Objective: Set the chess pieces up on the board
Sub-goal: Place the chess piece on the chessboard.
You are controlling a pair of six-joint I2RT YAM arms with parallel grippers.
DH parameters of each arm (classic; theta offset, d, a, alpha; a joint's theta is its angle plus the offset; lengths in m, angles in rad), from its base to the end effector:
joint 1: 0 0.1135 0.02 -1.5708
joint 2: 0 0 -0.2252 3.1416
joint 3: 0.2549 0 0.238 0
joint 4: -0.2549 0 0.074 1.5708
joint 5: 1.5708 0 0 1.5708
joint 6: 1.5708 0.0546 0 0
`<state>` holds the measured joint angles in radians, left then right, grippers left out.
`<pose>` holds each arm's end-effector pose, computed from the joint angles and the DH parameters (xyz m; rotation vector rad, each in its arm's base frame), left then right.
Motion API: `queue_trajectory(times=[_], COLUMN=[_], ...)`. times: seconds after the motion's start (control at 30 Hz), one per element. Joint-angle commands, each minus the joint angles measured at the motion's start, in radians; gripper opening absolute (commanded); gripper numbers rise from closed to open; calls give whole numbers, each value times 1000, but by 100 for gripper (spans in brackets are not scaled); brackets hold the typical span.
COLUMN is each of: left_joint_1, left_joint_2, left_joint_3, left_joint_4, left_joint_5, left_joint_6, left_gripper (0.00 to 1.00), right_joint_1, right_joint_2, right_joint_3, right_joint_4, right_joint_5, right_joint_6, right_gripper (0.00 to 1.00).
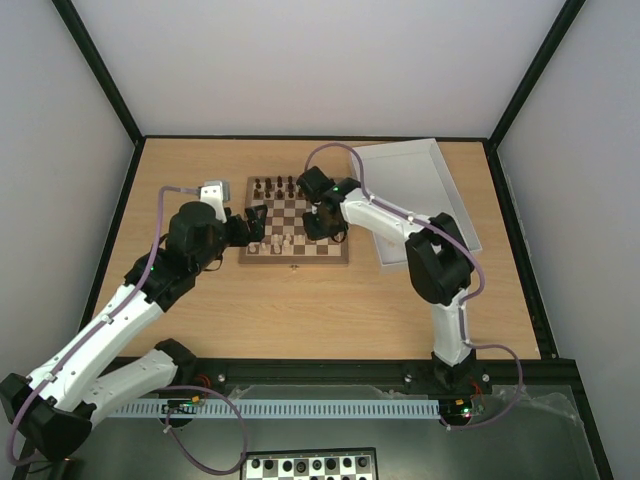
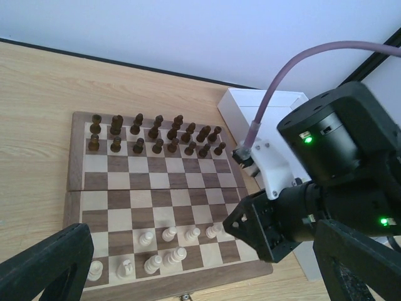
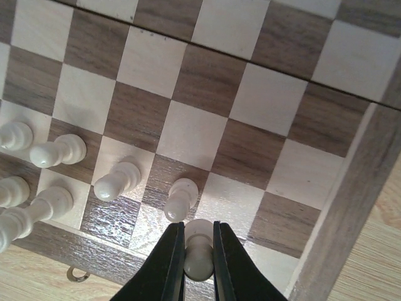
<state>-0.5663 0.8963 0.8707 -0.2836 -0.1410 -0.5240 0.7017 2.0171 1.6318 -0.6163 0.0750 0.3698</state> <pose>0.2008 -0.1186 0.3045 -0.0584 1.9226 -0.6115 0.3253 0.2695 0.1775 -0.4011 2.5674 0.3042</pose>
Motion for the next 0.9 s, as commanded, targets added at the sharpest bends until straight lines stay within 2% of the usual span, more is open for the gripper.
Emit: queue_trajectory(times=[0.0,0.87], left_joint_1=[5,5], left_joint_2=[-13,-8], left_joint_3=[16,11], left_joint_4=[-22,-14], left_joint_5=[-12,-12], left_joint_6=[-6,-9], left_gripper=[100,99], right_joint_1=[18,22], right_joint_2=[37,72], right_joint_3=[37,20], right_joint_4=[-70,-60], right_joint_5=[12,79], right_joint_6=[-5,-1], right_gripper=[3,6])
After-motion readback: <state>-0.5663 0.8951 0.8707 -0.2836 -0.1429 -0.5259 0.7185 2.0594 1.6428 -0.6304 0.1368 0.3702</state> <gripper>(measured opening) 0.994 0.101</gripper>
